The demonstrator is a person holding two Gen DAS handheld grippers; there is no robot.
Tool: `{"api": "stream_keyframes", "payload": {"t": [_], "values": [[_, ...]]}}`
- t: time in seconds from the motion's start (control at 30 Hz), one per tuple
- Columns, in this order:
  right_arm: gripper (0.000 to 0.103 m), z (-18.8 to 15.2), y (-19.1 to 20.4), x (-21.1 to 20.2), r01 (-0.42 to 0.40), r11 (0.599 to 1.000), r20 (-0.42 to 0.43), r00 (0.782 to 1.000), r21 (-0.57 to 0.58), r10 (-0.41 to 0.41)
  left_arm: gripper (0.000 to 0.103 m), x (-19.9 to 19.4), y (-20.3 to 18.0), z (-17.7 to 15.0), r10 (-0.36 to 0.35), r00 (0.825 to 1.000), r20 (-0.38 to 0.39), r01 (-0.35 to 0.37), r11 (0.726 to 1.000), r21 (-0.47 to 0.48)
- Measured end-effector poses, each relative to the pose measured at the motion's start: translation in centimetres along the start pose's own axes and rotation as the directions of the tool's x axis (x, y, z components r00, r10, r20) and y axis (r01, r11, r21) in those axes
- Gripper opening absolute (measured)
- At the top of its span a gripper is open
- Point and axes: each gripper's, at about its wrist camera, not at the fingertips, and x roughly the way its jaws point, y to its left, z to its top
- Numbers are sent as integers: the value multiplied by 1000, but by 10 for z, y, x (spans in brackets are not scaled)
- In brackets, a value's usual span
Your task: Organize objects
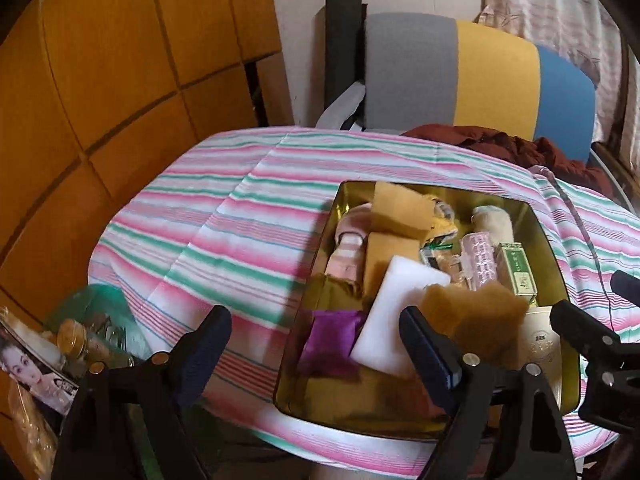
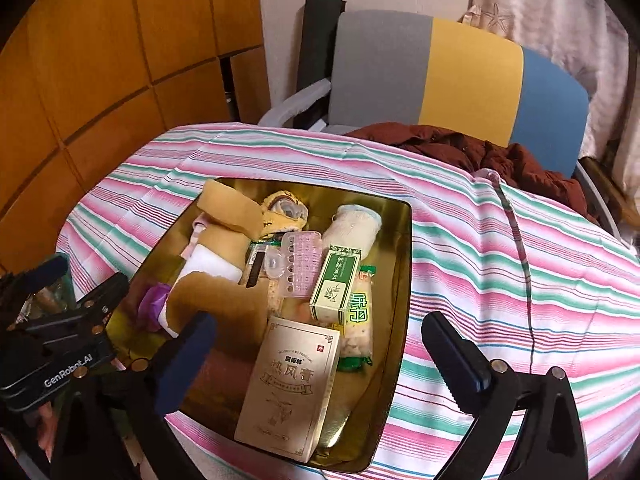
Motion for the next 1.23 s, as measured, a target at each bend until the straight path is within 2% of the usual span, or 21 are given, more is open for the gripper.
{"api": "stream_keyframes", "payload": {"t": [0.27, 0.57, 0.7, 0.87, 1.0, 1.13, 1.23], "values": [[103, 3, 14, 4, 7, 1000, -22, 1000, 11, -7, 84, 0, 2, -1, 45, 999, -16, -45, 999, -1], [103, 6, 19, 7, 17, 999, -44, 999, 34, -16, 83, -3, 1, -2, 26, 999, -27, -26, 1000, 2], [103, 6, 19, 7, 22, 999, -43, 999, 34, -21, 76, -4, -2, -2, 1, 999, -32, -1, 1000, 6], [103, 6, 18, 7, 35, 999, -40, 999, 36, -33, 75, -5, -3, -2, -8, 999, -35, 8, 1000, -6], [103, 7, 16, 7, 39, 999, -36, 999, 38, -38, 65, -3, -4, -2, -11, 999, -38, 11, 1000, -9], [103, 7, 17, 8, 49, 998, -35, 998, 37, -48, 63, -2, -2, -1, -21, 999, -45, 20, 999, -25], [103, 7, 17, 8, 50, 998, -35, 998, 35, -49, 63, -1, -3, -2, -2, 999, -40, 1, 1000, -25]]}}
